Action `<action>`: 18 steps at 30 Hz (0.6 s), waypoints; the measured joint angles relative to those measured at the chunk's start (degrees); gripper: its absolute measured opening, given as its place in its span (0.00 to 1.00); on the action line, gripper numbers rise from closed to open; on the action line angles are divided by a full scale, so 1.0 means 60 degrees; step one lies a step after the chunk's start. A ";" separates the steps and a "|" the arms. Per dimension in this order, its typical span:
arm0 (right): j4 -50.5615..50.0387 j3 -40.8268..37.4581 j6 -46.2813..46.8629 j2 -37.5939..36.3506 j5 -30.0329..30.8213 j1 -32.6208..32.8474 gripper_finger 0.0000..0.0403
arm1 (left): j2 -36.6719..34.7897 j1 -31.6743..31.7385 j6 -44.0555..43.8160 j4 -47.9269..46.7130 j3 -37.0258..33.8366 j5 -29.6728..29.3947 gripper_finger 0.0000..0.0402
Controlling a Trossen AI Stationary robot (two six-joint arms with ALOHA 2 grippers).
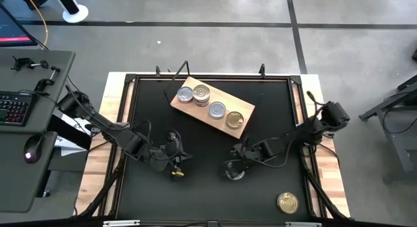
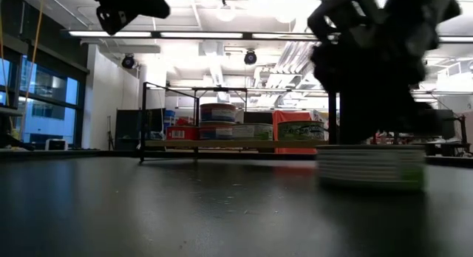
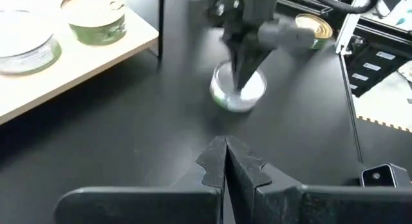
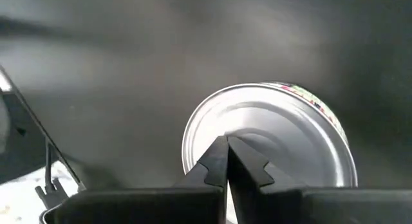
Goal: Stack canned seafood by type on shelf
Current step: Stack the green tuna can on top of the green tuna on the shelf
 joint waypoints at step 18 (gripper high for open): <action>-0.2922 0.2646 -0.5539 -0.0059 0.0067 0.0020 0.00 | 0.2613 0.1676 0.3046 0.4840 0.0011 0.3817 0.00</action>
